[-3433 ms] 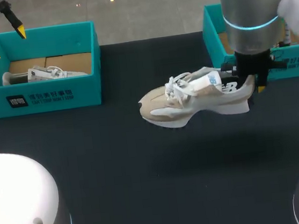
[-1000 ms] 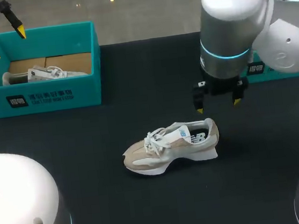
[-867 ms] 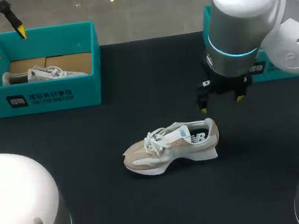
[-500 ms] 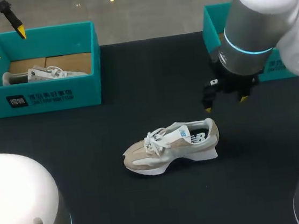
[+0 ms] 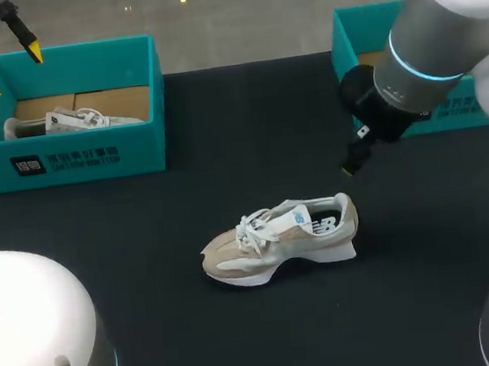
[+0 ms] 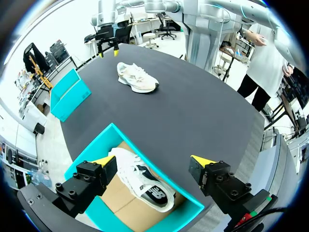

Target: Take the shoe out of the shoebox, open the shoe tongue, remove and reinsert the insole, then place the shoe into the shoebox

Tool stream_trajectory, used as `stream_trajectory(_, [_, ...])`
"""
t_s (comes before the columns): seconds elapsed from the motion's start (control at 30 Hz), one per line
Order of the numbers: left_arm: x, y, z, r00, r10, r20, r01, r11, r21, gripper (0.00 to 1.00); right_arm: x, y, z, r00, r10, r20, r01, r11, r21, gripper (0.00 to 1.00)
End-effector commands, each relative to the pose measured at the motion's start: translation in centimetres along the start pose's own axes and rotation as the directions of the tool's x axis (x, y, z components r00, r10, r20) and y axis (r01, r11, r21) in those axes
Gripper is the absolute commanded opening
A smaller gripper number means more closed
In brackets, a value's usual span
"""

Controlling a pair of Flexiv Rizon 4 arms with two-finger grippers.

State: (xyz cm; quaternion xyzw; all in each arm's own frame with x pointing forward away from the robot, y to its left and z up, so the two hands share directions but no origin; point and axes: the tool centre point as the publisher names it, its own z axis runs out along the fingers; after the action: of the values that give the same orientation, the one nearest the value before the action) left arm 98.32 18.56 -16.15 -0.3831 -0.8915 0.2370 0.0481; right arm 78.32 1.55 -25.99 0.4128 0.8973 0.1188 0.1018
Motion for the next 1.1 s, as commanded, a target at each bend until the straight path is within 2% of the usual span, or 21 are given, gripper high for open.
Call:
stream_trajectory(0.03, [0.0, 0.0, -0.1, 1.000, 0.001, -0.002, -0.001, 1.000, 0.000, 1.00, -1.3, -1.0, -1.1, 0.821, -0.566, -0.081, 0.553, 0.822, -0.139, 1.00])
stream_trajectory(0.63, [0.0, 0.0, -0.1, 1.000, 0.001, -0.002, -0.001, 1.000, 0.000, 1.00, -1.3, -1.0, -1.1, 0.821, -0.566, -0.081, 0.553, 0.822, -0.139, 1.00])
stream_trajectory(0.8, [0.0, 0.0, -0.1, 1.000, 0.001, -0.002, -0.001, 1.000, 0.000, 1.00, -2.1, -1.9, -1.6, 0.787, -0.598, -0.150, 0.509, 0.767, -0.390, 1.00])
stream_trajectory(0.9, [0.0, 0.0, -0.1, 1.000, 0.001, -0.002, -0.001, 1.000, 0.000, 1.00, -2.9, -2.3, -1.8, 0.765, -0.622, -0.169, 0.505, 0.741, -0.442, 1.00])
stream_trajectory(1.1, [0.0, 0.0, -0.1, 1.000, 0.001, -0.002, -0.001, 1.000, 0.000, 1.00, -3.6, -2.8, -1.8, 0.705, -0.690, -0.163, 0.550, 0.677, -0.490, 1.00])
